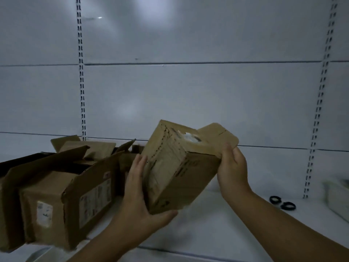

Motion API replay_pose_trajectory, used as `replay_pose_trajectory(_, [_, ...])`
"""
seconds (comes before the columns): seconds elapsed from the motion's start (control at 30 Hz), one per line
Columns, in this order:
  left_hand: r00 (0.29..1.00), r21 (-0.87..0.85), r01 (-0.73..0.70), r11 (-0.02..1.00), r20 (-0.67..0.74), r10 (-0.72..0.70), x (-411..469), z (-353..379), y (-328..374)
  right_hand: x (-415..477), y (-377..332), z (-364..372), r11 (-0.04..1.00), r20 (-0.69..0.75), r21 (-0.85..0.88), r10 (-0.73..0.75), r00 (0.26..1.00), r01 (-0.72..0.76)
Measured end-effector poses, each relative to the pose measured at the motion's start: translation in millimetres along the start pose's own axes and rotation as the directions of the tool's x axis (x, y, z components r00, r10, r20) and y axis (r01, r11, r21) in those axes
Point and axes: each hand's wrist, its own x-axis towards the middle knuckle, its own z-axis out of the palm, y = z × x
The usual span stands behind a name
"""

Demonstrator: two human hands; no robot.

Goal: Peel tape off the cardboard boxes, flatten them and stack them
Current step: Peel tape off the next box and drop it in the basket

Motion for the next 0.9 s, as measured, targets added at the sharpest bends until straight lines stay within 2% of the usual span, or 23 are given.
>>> replay_pose_trajectory(0.07, [1.0,0.073,-0.028,0.997,-0.003,0.028,7.4,7.8,-1.2,11.8,7.9,-11.4,0.986,0.009,0.082,0.143,0.99,-0.143])
replay_pose_trajectory(0.17, [0.999,-0.054,0.029,0.998,0.025,-0.028,18.8,26.7,6.9,30.4,17.2,-39.7,0.91,0.04,0.23,0.347,0.937,-0.346])
replay_pose_trajectory(0.23, [1.0,-0.083,0.012,0.996,-0.001,-0.013,24.3,44.9,17.3,37.0,24.9,-59.2,0.821,0.114,0.266,0.494,0.862,-0.506])
replay_pose_trajectory(0.3, [0.993,-0.083,-0.022,0.996,-0.114,0.012,29.8,63.0,26.3,39.3,38.4,-79.2,0.751,0.225,0.159,0.604,0.764,-0.641])
replay_pose_trajectory(0.33, [0.985,-0.067,-0.03,0.997,-0.172,0.018,33.1,71.5,29.8,40.5,45.9,-89.5,0.74,0.274,0.022,0.642,0.716,-0.672])
replay_pose_trajectory(0.37, [0.978,-0.053,-0.026,0.998,-0.21,0.015,36.3,79.4,32.2,42.4,51.6,-99.8,0.739,0.287,-0.172,0.67,0.685,-0.651])
replay_pose_trajectory(0.4, [0.974,-0.035,-0.012,0.999,-0.228,0.003,39.2,86.6,34.8,46.9,58.2,-110.1,0.728,0.249,-0.361,0.678,0.692,-0.583])
replay_pose_trajectory(0.43, [0.972,-0.005,0.011,1.0,-0.233,-0.012,41.9,94.1,35.5,53.1,64.4,-120.3,0.73,0.185,-0.496,0.617,0.765,-0.469])
replay_pose_trajectory(0.47, [0.974,0.031,0.033,0.999,-0.225,-0.026,44.0,102.0,34.8,58.4,65.6,-128.2,0.75,0.142,-0.557,0.509,0.849,-0.357])
replay_pose_trajectory(0.53, [0.986,0.097,0.065,0.993,-0.161,-0.049,46.3,121.4,32.2,64.1,60.1,-133.1,0.842,0.179,-0.526,0.245,0.953,-0.117])
replay_pose_trajectory(0.57, [0.991,0.125,0.066,0.99,-0.125,-0.05,46.8,132.3,30.6,64.7,57.2,-131.0,0.869,0.267,-0.495,0.139,0.954,0.012])
replay_pose_trajectory(0.63, [0.995,0.146,0.067,0.987,-0.083,-0.055,44.0,152.6,24.4,61.6,57.0,-121.6,0.85,0.488,-0.469,0.022,0.873,0.24])
replay_pose_trajectory(0.7, [0.993,0.118,0.106,0.987,-0.073,-0.097,35.3,168.5,15.9,58.5,66.4,-116.1,0.774,0.643,-0.49,0.01,0.765,0.401])
replay_pose_trajectory(0.77, [0.991,0.091,0.125,0.988,-0.06,-0.12,24.3,179.5,5.3,63.8,76.8,-117.4,0.774,0.677,-0.468,0.004,0.736,0.427])
replay_pose_trajectory(0.83, [0.985,0.039,0.171,0.985,-0.044,-0.169,17.2,183.3,-3.1,69.5,86.5,-119.6,0.857,0.645,-0.376,-0.031,0.763,0.353])
replay_pose_trajectory(0.9, [0.964,-0.032,0.265,0.964,-0.021,-0.265,16.3,183.4,-5.6,68.9,102.6,-120.9,0.886,0.565,-0.285,-0.154,0.811,0.366])
